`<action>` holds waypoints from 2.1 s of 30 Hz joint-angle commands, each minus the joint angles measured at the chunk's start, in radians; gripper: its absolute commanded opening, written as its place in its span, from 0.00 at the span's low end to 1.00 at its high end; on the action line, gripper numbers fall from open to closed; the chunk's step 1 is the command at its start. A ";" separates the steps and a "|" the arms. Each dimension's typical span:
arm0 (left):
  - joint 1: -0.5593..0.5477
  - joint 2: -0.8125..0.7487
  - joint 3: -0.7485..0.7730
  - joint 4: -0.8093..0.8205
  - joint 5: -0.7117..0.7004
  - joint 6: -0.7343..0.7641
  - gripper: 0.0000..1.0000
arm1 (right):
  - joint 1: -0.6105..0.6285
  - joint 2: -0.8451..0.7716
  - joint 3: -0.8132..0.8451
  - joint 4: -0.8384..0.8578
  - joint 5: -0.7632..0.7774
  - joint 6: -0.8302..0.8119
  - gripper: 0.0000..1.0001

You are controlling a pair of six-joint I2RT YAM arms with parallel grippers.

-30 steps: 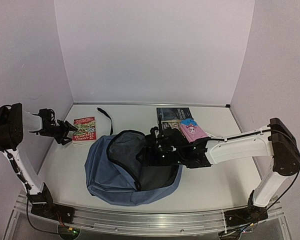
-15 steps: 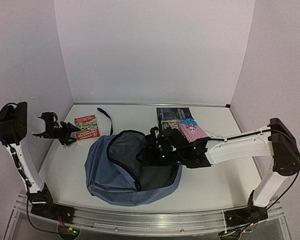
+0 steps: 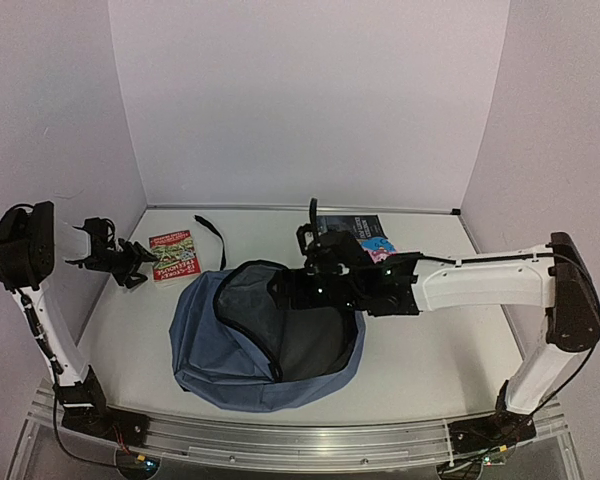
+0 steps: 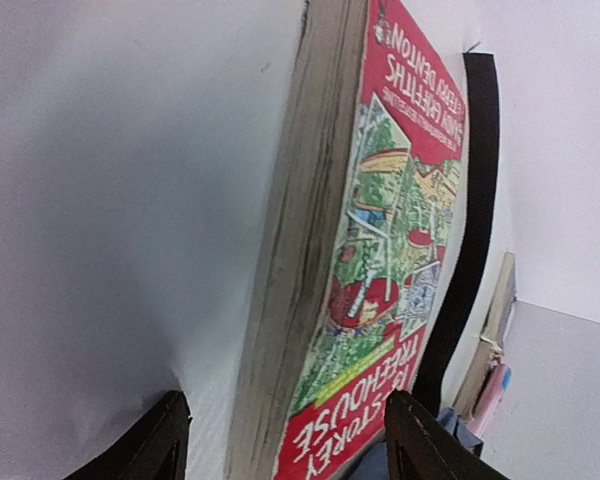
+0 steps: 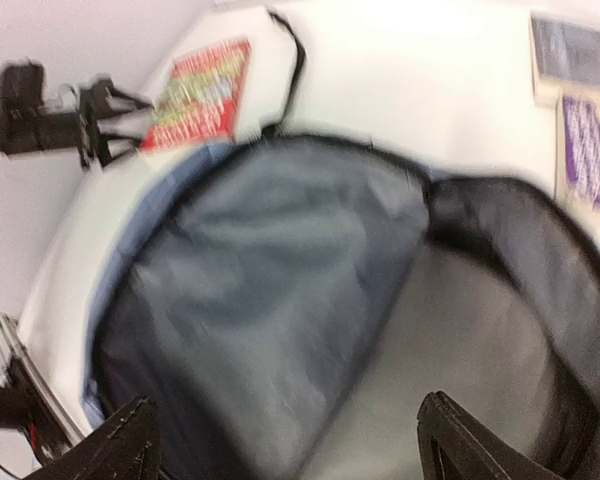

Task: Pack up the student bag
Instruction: Pick up the book from the center of the board.

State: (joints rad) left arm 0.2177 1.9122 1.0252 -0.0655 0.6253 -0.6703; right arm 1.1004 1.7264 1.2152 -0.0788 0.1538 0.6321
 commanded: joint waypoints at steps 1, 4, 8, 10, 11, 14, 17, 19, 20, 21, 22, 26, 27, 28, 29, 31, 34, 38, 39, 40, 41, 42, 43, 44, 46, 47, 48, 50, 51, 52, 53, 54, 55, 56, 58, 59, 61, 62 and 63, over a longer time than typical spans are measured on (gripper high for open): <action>0.001 -0.017 0.109 -0.151 -0.141 0.082 0.68 | 0.003 -0.015 0.169 -0.044 0.116 -0.134 0.90; 0.001 0.024 0.201 -0.221 -0.186 0.110 0.69 | 0.000 0.056 0.254 -0.053 0.101 -0.151 0.91; 0.000 0.109 0.354 -0.290 -0.213 0.142 0.69 | -0.001 0.135 0.339 -0.053 0.057 -0.148 0.91; -0.006 0.153 0.420 -0.330 -0.221 0.158 0.68 | -0.001 0.157 0.355 -0.053 0.052 -0.140 0.91; -0.012 0.176 0.457 -0.352 -0.230 0.165 0.67 | -0.001 0.166 0.358 -0.053 0.053 -0.134 0.91; -0.035 0.226 0.521 -0.400 -0.266 0.186 0.65 | -0.001 0.176 0.347 -0.053 0.054 -0.124 0.91; -0.054 0.262 0.559 -0.420 -0.288 0.198 0.62 | -0.002 0.173 0.327 -0.053 0.058 -0.117 0.90; -0.065 0.278 0.572 -0.417 -0.291 0.203 0.60 | -0.002 0.167 0.309 -0.053 0.061 -0.115 0.91; -0.070 0.285 0.575 -0.414 -0.291 0.206 0.59 | -0.003 0.164 0.302 -0.053 0.062 -0.114 0.91; -0.074 0.291 0.578 -0.411 -0.289 0.211 0.58 | -0.003 0.160 0.295 -0.053 0.063 -0.112 0.91; -0.077 0.297 0.581 -0.408 -0.283 0.215 0.56 | -0.002 0.157 0.289 -0.053 0.064 -0.111 0.91; -0.088 0.320 0.589 -0.414 -0.270 0.239 0.40 | -0.003 0.141 0.258 -0.052 0.070 -0.094 0.91; -0.092 0.327 0.590 -0.420 -0.269 0.248 0.37 | -0.003 0.139 0.251 -0.052 0.071 -0.090 0.90; -0.097 0.331 0.589 -0.424 -0.270 0.256 0.34 | -0.002 0.137 0.245 -0.052 0.071 -0.085 0.90; -0.100 0.335 0.588 -0.428 -0.271 0.261 0.31 | -0.003 0.134 0.240 -0.051 0.071 -0.081 0.90; -0.104 0.337 0.578 -0.438 -0.283 0.262 0.23 | -0.002 0.131 0.233 -0.052 0.071 -0.078 0.90; -0.113 0.324 0.547 -0.442 -0.316 0.260 0.13 | -0.003 0.128 0.230 -0.052 0.072 -0.076 0.90; -0.152 0.301 0.507 -0.476 -0.421 0.281 0.05 | -0.003 0.121 0.244 -0.052 0.075 -0.086 0.90; -0.163 0.296 0.500 -0.485 -0.439 0.283 0.05 | -0.003 0.121 0.256 -0.052 0.073 -0.092 0.90; -0.174 0.291 0.491 -0.491 -0.452 0.284 0.04 | -0.003 0.122 0.266 -0.052 0.071 -0.098 0.90; -0.186 0.282 0.478 -0.493 -0.468 0.283 0.03 | -0.002 0.127 0.281 -0.052 0.066 -0.105 0.90; -0.198 0.273 0.463 -0.492 -0.482 0.282 0.03 | -0.003 0.134 0.300 -0.052 0.057 -0.112 0.90; -0.210 0.267 0.447 -0.491 -0.491 0.280 0.03 | -0.003 0.140 0.312 -0.052 0.045 -0.116 0.90; -0.212 0.260 0.434 -0.491 -0.492 0.274 0.03 | -0.002 0.151 0.332 -0.052 0.032 -0.120 0.90; -0.213 0.246 0.397 -0.490 -0.491 0.259 0.02 | -0.003 0.171 0.364 -0.051 0.006 -0.124 0.90; -0.226 0.234 0.377 -0.482 -0.491 0.250 0.02 | -0.003 0.183 0.380 -0.050 -0.006 -0.125 0.90; -0.240 0.221 0.358 -0.473 -0.491 0.241 0.02 | -0.003 0.197 0.396 -0.049 -0.019 -0.126 0.90; -0.254 0.191 0.310 -0.454 -0.489 0.225 0.02 | -0.003 0.228 0.430 -0.049 -0.039 -0.128 0.90; -0.262 0.174 0.287 -0.447 -0.487 0.219 0.02 | -0.002 0.245 0.449 -0.049 -0.049 -0.129 0.90; -0.273 0.158 0.266 -0.438 -0.488 0.212 0.02 | -0.003 0.264 0.467 -0.048 -0.058 -0.129 0.90; -0.283 0.143 0.245 -0.430 -0.490 0.206 0.02 | -0.003 0.283 0.485 -0.047 -0.068 -0.129 0.90; -0.294 0.131 0.225 -0.424 -0.489 0.200 0.02 | -0.003 0.302 0.503 -0.047 -0.078 -0.129 0.90; -0.300 0.119 0.211 -0.416 -0.486 0.192 0.01 | -0.003 0.324 0.527 -0.047 -0.089 -0.129 0.90; -0.312 0.107 0.191 -0.410 -0.485 0.187 0.01 | -0.002 0.346 0.554 -0.047 -0.100 -0.128 0.90; -0.337 0.089 0.156 -0.400 -0.494 0.176 0.01 | -0.003 0.391 0.604 -0.047 -0.121 -0.126 0.90; -0.345 0.080 0.142 -0.398 -0.496 0.169 0.01 | -0.003 0.415 0.633 -0.047 -0.127 -0.125 0.90; -0.365 0.059 0.107 -0.388 -0.504 0.156 0.01 | -0.003 0.458 0.686 -0.048 -0.136 -0.121 0.90; -0.373 0.044 0.088 -0.376 -0.504 0.149 0.01 | -0.005 0.473 0.700 -0.048 -0.139 -0.115 0.90; -0.380 0.034 0.071 -0.365 -0.499 0.147 0.01 | -0.010 0.493 0.718 -0.048 -0.143 -0.106 0.89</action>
State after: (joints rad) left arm -0.1092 1.9517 1.2038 -0.2958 0.1113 -0.5093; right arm 1.0992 2.1585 1.8308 -0.1371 0.0462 0.5198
